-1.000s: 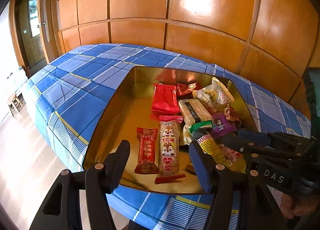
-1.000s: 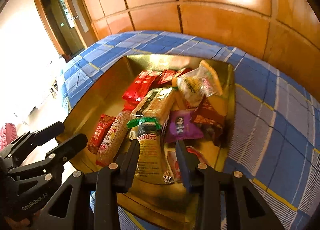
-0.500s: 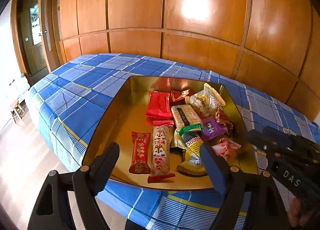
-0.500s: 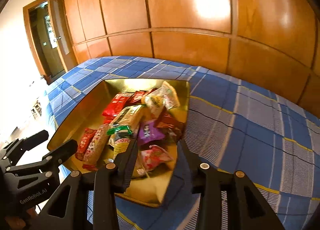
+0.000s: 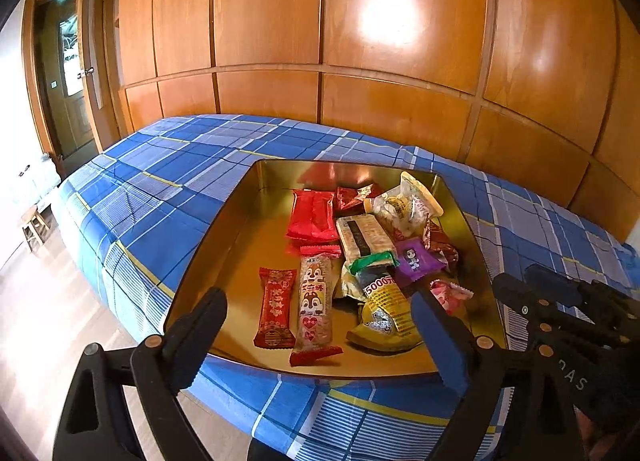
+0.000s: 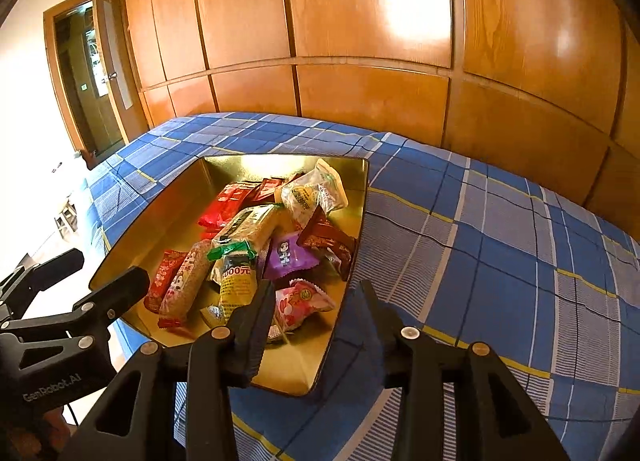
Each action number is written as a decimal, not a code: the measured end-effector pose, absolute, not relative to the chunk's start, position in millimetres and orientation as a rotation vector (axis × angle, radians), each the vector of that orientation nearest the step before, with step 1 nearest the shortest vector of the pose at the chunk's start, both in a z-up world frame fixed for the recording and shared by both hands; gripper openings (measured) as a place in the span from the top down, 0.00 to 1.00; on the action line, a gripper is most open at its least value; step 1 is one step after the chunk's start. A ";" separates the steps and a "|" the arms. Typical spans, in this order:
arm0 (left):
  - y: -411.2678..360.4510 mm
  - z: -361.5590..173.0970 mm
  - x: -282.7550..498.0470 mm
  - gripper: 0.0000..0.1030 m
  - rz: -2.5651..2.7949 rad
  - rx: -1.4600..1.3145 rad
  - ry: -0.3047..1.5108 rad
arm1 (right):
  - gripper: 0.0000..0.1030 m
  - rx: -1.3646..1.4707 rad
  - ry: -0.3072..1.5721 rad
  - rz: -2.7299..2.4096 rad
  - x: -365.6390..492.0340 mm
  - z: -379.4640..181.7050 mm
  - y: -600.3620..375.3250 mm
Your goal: Organize snacks
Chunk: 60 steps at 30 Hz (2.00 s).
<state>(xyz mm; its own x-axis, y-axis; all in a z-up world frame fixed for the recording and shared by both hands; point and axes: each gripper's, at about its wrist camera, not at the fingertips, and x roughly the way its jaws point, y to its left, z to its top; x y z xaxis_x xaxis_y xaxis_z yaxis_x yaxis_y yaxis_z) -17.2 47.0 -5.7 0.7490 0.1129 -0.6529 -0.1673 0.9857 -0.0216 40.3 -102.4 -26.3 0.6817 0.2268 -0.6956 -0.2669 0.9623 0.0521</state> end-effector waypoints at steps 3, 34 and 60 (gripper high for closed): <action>45.9 -5.5 -17.2 0.07 0.157 -0.073 0.705 | 0.59 -0.056 0.774 0.278 40.8 -26.5 -101.8; 49.5 -2.3 -18.9 0.01 0.166 -0.068 0.698 | 0.59 -0.063 0.779 0.286 40.4 -28.2 -99.0; 63.2 -10.9 -7.5 0.00 0.123 -0.143 0.747 | 0.59 0.056 0.789 0.050 63.2 -13.5 -233.5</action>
